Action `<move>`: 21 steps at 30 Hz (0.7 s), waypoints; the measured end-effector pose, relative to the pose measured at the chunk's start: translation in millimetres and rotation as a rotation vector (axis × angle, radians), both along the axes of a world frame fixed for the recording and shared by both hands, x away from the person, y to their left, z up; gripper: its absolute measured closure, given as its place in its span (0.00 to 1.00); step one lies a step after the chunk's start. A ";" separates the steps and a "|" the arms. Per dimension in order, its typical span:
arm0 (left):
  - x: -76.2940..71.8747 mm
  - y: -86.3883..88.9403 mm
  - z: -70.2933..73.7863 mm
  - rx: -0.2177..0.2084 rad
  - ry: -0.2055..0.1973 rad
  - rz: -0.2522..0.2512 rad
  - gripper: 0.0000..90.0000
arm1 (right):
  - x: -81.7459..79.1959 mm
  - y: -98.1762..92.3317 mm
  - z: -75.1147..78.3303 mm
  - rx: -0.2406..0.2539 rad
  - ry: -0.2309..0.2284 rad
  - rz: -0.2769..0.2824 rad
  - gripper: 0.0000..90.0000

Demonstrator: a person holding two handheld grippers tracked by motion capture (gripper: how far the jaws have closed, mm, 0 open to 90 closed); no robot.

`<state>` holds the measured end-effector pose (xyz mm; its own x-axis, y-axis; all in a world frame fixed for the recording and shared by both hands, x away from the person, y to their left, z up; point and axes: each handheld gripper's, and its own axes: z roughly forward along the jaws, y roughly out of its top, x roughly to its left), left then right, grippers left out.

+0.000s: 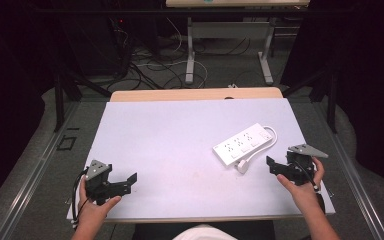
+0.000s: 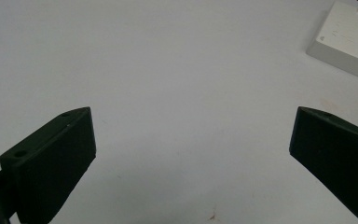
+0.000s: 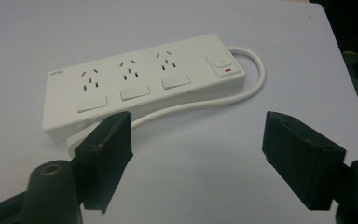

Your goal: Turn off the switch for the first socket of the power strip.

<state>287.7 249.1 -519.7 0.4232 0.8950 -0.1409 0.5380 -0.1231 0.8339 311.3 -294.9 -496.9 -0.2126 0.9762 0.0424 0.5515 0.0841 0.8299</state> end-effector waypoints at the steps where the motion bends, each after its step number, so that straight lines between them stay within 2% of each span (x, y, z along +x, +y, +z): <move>1: -0.1 0.2 0.2 0.005 0.001 -0.003 0.00 | -0.1 0.0 0.3 0.001 0.001 0.006 0.31; 5: -0.4 -0.5 0.4 0.009 -0.002 0.000 0.00 | 0.2 0.0 0.8 0.000 -0.009 0.006 0.36; 9: -0.3 -0.4 0.6 0.009 -0.004 0.001 0.00 | 2.0 -1.1 3.5 -0.007 0.007 0.018 0.50; 13: -0.4 -1.0 0.3 0.009 -0.003 0.001 0.00 | 5.2 -0.2 5.4 -0.022 0.011 0.036 0.57; 18: -0.4 -1.6 0.4 0.011 -0.007 0.002 0.00 | 7.8 2.7 8.2 -0.006 0.024 0.059 0.63; 21: -0.6 -1.6 0.5 0.011 -0.007 0.002 0.00 | 10.7 4.1 11.1 -0.019 0.019 0.071 0.66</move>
